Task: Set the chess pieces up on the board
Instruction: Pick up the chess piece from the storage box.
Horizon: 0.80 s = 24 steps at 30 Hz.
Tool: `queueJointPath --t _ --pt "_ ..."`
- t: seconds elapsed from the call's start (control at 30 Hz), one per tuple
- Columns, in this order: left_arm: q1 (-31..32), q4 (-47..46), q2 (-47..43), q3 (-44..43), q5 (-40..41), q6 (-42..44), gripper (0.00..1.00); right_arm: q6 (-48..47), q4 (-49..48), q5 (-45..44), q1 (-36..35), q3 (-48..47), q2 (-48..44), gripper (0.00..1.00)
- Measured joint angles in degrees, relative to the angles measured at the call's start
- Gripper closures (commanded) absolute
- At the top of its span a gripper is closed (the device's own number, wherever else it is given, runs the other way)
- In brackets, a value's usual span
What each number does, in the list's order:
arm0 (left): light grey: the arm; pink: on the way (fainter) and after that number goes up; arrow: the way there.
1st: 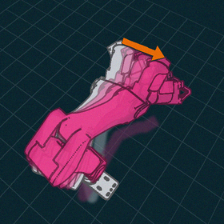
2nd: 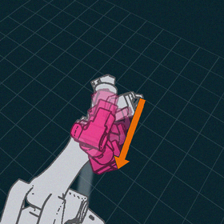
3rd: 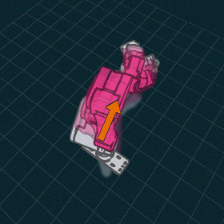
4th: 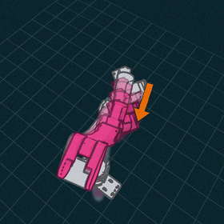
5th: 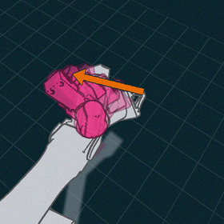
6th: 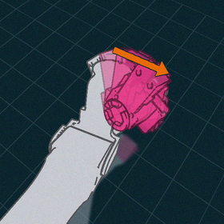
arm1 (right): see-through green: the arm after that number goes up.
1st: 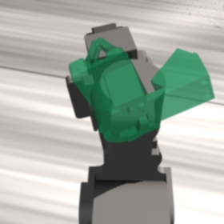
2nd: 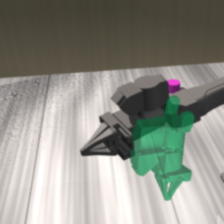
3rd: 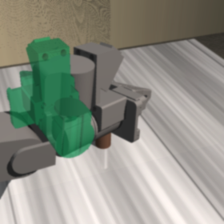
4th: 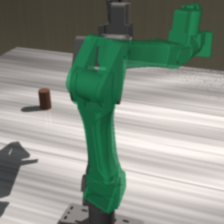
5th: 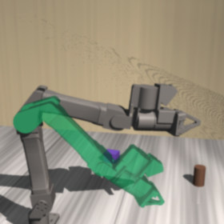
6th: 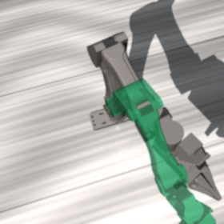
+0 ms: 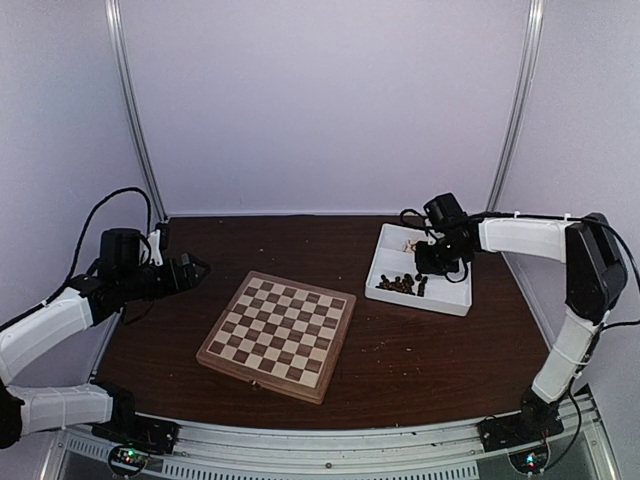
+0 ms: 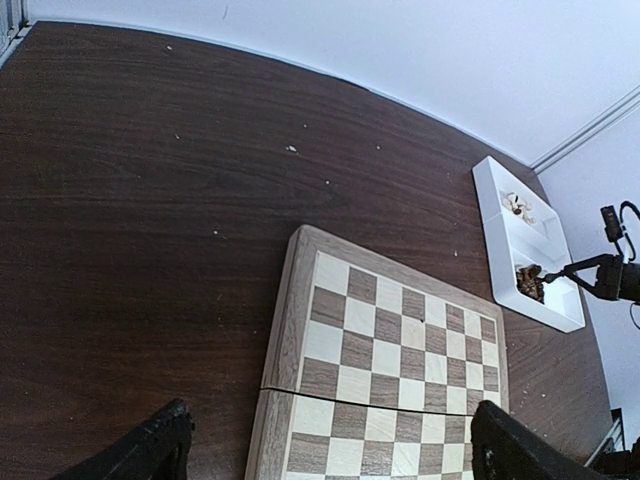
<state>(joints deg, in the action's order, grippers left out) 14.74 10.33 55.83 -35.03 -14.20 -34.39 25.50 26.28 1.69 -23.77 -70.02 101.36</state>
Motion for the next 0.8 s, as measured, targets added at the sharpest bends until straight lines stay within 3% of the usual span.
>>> queueJointPath --t 0.23,0.43,0.8 --pt "0.0 0.0 -0.8 0.0 0.0 0.0 0.02 -4.3 2.5 1.4 -0.3 -1.0 -8.0 0.87" --pt "0.0 0.0 -0.8 0.0 -0.1 0.0 0.02 -9.4 2.6 10.5 -1.5 -2.1 -11.0 0.88" --pt "0.0 0.8 -1.2 0.0 0.3 -0.1 0.02 -14.0 1.8 14.3 -17.5 -3.2 -10.6 0.86"
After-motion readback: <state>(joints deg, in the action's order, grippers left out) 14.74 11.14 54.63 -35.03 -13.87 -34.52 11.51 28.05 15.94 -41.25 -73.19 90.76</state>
